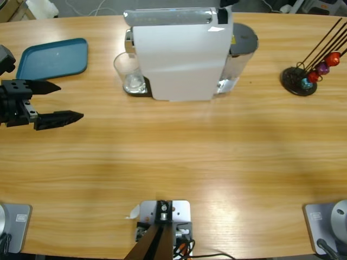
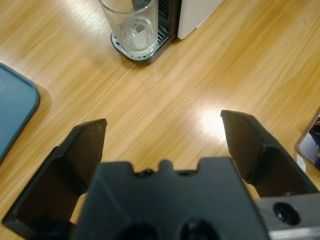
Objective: Pour coffee
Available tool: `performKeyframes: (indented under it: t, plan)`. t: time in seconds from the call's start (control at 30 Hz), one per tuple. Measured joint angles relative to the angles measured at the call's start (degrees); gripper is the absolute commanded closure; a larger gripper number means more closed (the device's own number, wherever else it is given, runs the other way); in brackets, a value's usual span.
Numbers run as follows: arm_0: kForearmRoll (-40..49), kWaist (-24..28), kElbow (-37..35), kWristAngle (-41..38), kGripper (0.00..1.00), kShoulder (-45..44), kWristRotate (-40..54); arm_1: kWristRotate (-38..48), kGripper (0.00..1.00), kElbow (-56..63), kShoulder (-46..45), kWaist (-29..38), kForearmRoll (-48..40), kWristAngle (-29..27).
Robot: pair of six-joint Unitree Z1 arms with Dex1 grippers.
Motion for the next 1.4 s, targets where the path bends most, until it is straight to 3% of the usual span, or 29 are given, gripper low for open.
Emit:
performKeyframes:
  t: [0.67, 0.7, 0.73, 0.77, 0.8, 1.0, 1.13, 1.4]
  plan:
    - [-0.6, 0.0, 0.4, 0.0, 0.004, 0.4, 0.0, 0.0, 1.000, 1.2, -0.2, 0.3, 0.4, -0.7]
    - [-0.7, 0.0, 0.5, 0.0, 0.004, 0.4, 0.0, -0.2, 0.737, 1.0, -0.2, 0.4, 0.4, -1.0]
    - [-0.8, 0.0, 0.5, 0.0, 0.004, 0.4, 0.0, -0.5, 0.253, 0.6, -0.3, 0.5, 0.5, -1.2]
    - [-1.0, 0.0, 0.5, 0.0, 0.004, 0.4, 0.0, -1.0, 0.057, 0.2, -0.4, 0.6, 0.9, -1.3]
    - [-1.3, 0.0, 0.5, 0.0, 0.004, 0.4, 0.0, -1.6, 0.003, -0.3, -0.8, 0.8, 1.2, -1.3]
    - [-2.4, 0.0, 0.4, 0.0, 0.004, 0.4, -0.2, -4.2, 0.000, -1.4, -9.3, 4.1, 1.4, -1.3]
    - [-2.4, 0.0, 0.4, -0.4, 0.004, 0.1, -0.9, -4.4, 0.000, 9.3, -18.0, 5.0, 0.3, -1.3]
    - [-2.9, 0.1, 0.2, -3.8, 0.004, -0.4, -1.0, -6.0, 0.000, 52.6, -37.4, 6.7, -31.4, 1.2]
